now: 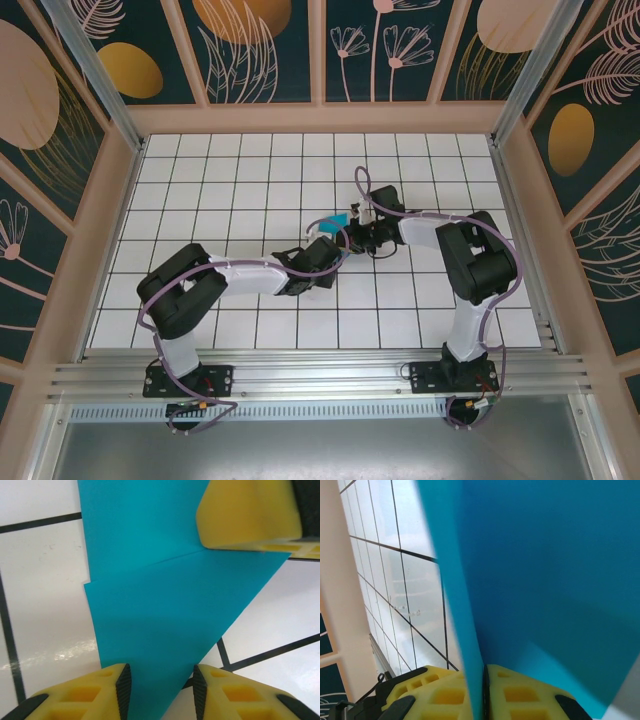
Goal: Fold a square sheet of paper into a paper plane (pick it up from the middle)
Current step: Fourth fold the wing at the center of the table.
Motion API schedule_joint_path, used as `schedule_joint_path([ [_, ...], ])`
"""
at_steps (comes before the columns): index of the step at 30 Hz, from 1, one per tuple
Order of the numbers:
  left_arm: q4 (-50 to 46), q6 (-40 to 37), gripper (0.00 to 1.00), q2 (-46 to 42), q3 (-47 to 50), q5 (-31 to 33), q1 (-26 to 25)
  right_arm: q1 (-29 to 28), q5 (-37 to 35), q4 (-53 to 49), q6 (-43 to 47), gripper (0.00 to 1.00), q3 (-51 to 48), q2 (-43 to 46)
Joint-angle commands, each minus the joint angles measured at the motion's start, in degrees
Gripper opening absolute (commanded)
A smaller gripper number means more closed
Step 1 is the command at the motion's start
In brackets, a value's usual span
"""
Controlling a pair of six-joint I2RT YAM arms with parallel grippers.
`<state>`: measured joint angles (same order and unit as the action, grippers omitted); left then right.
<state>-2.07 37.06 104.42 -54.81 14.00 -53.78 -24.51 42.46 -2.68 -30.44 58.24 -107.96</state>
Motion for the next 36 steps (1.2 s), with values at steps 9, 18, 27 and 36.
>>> schedule_joint_path([
  [9,0.4,-2.4,0.50,-3.0,0.6,5.1,-0.8,-0.8,-0.8,-3.8,-2.5,0.13,3.7,0.2],
  [18,-0.6,-3.6,0.51,-1.7,0.1,5.8,-1.0,-0.8,-0.3,-5.5,-3.4,0.13,5.0,0.2],
  [27,-1.4,-4.9,0.42,-1.0,-0.5,7.2,-1.0,-1.1,-0.5,-6.3,-3.0,0.13,5.5,0.2],
  [36,-1.6,-5.5,0.43,-0.9,-0.4,8.0,-1.1,-1.2,-0.7,-6.8,-3.0,0.13,6.3,0.2],
])
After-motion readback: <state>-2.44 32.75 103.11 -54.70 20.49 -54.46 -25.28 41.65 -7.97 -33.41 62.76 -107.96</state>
